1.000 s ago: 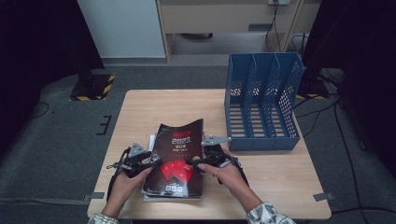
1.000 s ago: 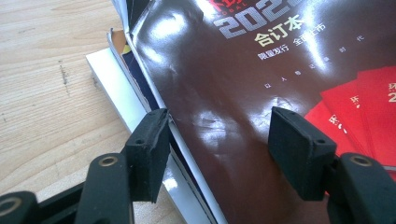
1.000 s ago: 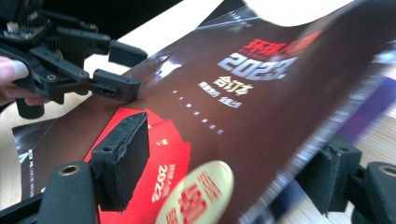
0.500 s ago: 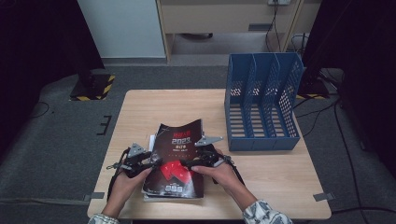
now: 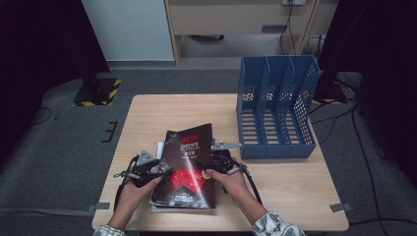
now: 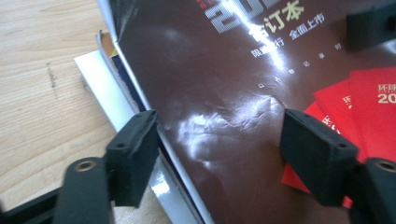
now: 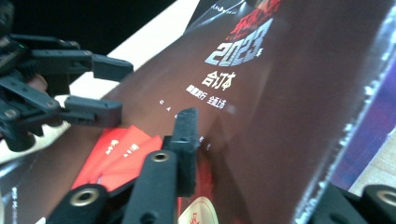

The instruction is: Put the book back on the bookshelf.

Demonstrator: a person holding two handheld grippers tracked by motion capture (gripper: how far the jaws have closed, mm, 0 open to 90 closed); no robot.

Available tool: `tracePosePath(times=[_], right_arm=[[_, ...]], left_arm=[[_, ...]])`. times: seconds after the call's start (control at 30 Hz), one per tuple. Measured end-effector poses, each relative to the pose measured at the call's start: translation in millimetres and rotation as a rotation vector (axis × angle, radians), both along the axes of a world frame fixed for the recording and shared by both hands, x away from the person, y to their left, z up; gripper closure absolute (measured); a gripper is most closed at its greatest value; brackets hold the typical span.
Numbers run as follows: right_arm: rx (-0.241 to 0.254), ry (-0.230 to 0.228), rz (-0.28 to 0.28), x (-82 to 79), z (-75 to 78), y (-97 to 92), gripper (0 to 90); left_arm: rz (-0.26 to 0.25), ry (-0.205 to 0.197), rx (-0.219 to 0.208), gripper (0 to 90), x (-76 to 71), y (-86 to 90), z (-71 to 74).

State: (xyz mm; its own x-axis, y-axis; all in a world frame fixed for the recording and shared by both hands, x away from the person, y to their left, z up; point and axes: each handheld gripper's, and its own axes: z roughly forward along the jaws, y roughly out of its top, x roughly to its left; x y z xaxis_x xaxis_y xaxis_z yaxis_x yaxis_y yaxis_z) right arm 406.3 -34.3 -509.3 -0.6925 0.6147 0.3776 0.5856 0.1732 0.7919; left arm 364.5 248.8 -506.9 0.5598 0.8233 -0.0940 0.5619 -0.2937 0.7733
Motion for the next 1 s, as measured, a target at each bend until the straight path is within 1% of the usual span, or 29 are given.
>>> tracePosePath(times=[0.03,0.1,0.23,0.3,0.4,0.5,0.53,0.57,0.6,0.7,0.83,0.9,1.0], right_arm=[[0.005,-0.006,-0.003,-0.4,1.0,-0.7,75.1],[0.022,-0.023,-0.004,-1.9,4.6,-2.9,78.1],[0.026,-0.066,-0.001,-6.3,12.8,-5.7,80.3],[0.031,-0.090,0.006,-8.0,16.7,-6.5,80.9],[0.033,-0.130,0.021,-10.0,24.0,-7.1,81.6],[0.032,-0.180,0.040,-12.4,31.9,-6.6,82.3],[0.035,-0.202,0.043,-13.5,35.2,-6.2,82.7],[0.037,-0.211,0.047,-14.4,37.2,-6.0,82.8],[0.038,-0.232,0.055,-15.5,40.5,-5.6,83.1],[0.040,-0.272,0.072,-19.0,47.2,-4.3,83.7],[0.044,-0.329,0.095,-22.8,57.2,-3.4,84.0],[0.047,-0.350,0.101,-23.9,60.9,-3.5,84.2],[0.056,-0.378,0.108,-25.2,67.1,-4.4,84.4]], left_arm=[[0.000,-0.004,0.000,24.5,0.2,-0.6,0.5],[0.008,-0.026,0.002,22.3,0.1,-0.3,2.5],[0.027,-0.050,-0.030,19.1,-1.0,2.9,7.1],[0.028,-0.057,-0.037,17.6,-1.0,4.4,8.3],[0.030,-0.066,-0.061,16.5,-0.5,5.2,9.3],[0.018,-0.077,-0.081,15.4,-0.4,4.8,10.7],[0.015,-0.082,-0.085,15.3,-0.4,4.5,10.8],[0.013,-0.086,-0.086,15.1,-0.6,3.9,11.4],[0.013,-0.088,-0.089,14.8,-0.6,3.5,11.5],[0.009,-0.088,-0.091,13.7,0.2,2.9,10.9],[-0.013,-0.080,-0.093,12.7,2.4,0.9,8.1],[-0.022,-0.076,-0.111,12.2,3.3,-0.2,7.7],[-0.042,-0.081,-0.129,11.9,4.0,-0.9,8.3]])
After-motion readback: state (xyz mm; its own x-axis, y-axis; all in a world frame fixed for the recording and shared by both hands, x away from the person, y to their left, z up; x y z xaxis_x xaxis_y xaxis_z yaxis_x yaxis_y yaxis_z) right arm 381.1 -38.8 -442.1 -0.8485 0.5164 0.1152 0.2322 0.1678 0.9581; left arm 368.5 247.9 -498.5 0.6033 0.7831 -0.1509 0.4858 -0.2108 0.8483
